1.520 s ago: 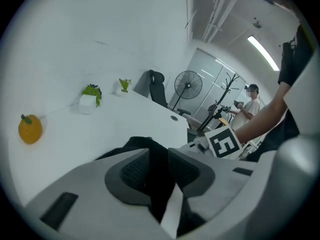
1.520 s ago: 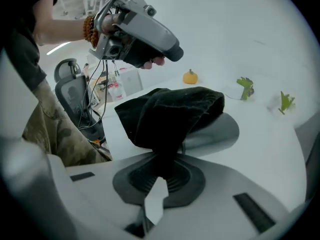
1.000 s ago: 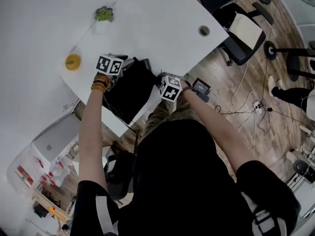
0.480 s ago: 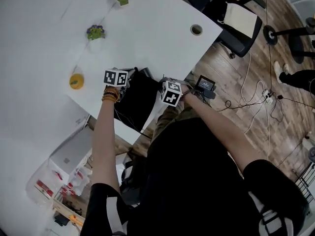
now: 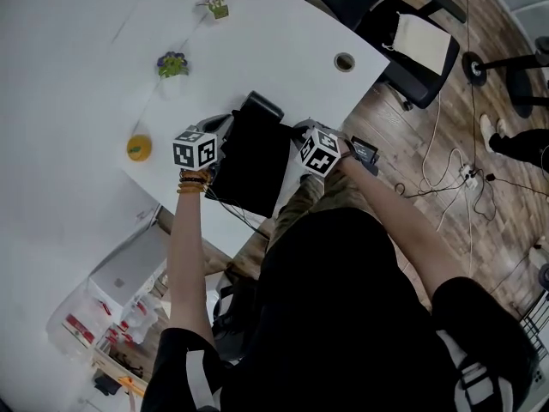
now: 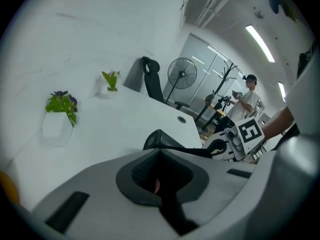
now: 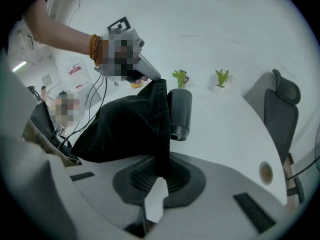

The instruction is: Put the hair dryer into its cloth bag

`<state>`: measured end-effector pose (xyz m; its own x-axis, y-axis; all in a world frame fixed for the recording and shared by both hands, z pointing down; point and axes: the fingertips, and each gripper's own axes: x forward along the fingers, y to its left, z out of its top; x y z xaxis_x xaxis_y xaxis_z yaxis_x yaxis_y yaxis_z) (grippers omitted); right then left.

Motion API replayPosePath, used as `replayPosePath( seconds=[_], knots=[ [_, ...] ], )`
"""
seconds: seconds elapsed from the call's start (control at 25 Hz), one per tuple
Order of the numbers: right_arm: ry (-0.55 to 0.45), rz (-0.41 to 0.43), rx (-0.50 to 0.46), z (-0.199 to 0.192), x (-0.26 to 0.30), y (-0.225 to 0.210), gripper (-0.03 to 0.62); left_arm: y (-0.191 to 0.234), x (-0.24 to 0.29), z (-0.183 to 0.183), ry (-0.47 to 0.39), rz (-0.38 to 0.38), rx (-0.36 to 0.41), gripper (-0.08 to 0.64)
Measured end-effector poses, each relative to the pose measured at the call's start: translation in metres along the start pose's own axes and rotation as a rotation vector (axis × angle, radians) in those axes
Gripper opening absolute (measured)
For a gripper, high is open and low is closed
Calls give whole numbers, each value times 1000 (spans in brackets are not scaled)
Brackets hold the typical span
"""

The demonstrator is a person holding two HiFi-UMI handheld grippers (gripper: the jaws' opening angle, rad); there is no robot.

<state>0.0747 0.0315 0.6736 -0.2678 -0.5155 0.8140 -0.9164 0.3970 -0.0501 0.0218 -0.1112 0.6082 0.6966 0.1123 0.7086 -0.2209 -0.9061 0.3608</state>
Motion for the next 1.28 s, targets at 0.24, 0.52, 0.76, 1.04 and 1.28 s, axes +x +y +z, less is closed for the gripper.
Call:
replayPosePath(
  seconds=[0.24,0.52,0.76,1.04,1.28],
  knots=[
    [28,-29,41,-10,4,-37,35,-7,1,5,-29,60,-21,26],
    [103,-22,63,-13,30,-64,35,43,46,1,36,126,-253,26],
    [-10,-49,-21,19,34,-89,35,68,63,1,71,176,-290,26],
    [-232,54,-166,50,29,-105,35,76,74,22,-1,154,-262,26],
    [-222,11,-381,64,29,-126,35,55,66,69,-180,199,-25,26]
  ],
)
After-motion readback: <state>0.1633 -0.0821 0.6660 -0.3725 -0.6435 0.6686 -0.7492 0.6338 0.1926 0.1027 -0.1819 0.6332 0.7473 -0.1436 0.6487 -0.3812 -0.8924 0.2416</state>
